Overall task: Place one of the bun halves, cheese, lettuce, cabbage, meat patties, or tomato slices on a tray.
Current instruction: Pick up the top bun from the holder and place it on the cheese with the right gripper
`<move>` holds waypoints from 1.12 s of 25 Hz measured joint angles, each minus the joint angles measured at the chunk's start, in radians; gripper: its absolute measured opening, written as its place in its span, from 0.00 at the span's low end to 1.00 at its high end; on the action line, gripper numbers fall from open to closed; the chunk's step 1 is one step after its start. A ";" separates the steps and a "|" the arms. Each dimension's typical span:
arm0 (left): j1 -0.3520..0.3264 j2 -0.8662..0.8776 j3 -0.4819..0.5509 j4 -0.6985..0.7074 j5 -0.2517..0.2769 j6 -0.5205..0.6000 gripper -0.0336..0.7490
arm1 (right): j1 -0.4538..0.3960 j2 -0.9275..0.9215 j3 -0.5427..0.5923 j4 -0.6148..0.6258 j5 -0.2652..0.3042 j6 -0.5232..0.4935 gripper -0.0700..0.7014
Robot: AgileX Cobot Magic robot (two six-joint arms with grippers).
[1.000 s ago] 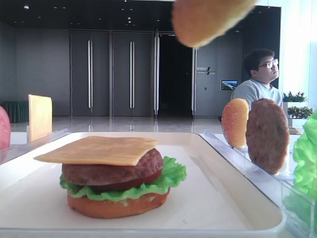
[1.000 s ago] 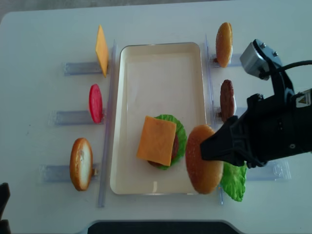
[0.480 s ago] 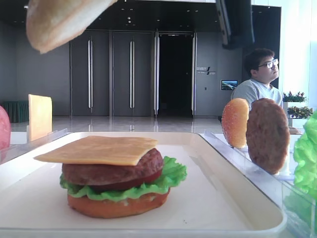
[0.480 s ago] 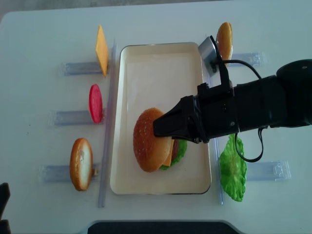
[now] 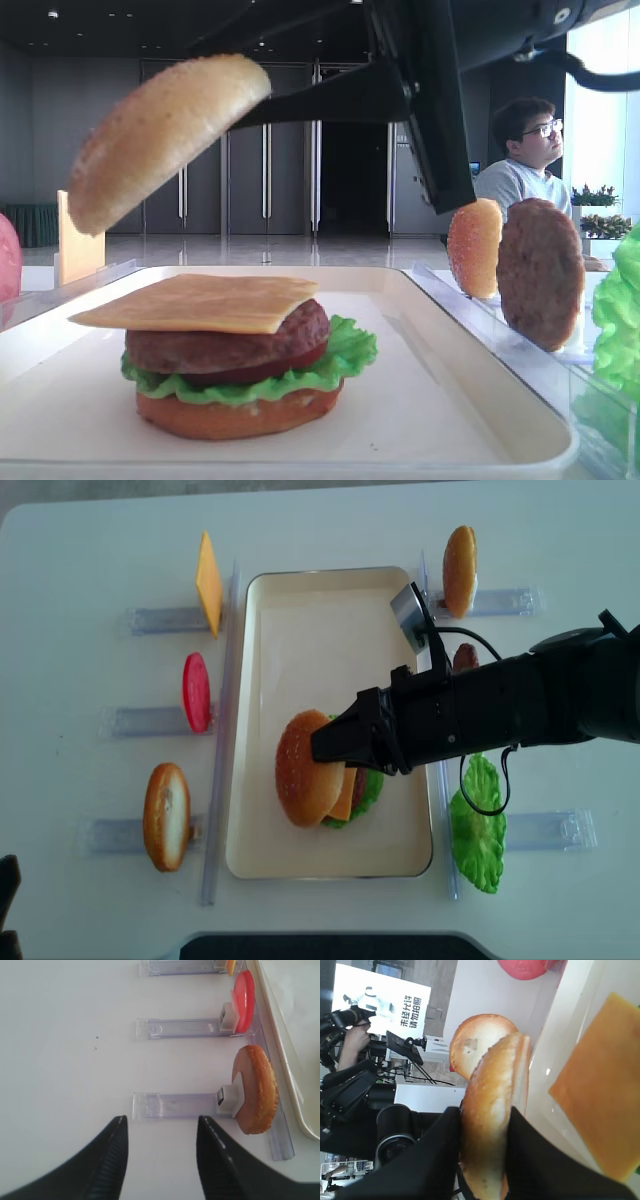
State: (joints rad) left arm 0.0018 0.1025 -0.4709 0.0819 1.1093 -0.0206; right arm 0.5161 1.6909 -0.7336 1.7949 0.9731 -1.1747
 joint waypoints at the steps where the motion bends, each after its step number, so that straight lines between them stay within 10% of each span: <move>1: 0.000 0.000 0.000 0.000 0.000 0.000 0.48 | -0.006 0.008 0.000 0.002 -0.005 -0.009 0.34; 28: 0.000 0.000 0.000 0.000 0.000 0.000 0.48 | -0.028 0.038 0.000 0.006 -0.065 -0.023 0.34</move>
State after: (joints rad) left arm 0.0018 0.1025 -0.4709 0.0819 1.1093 -0.0206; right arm 0.4877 1.7284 -0.7336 1.8008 0.9079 -1.1977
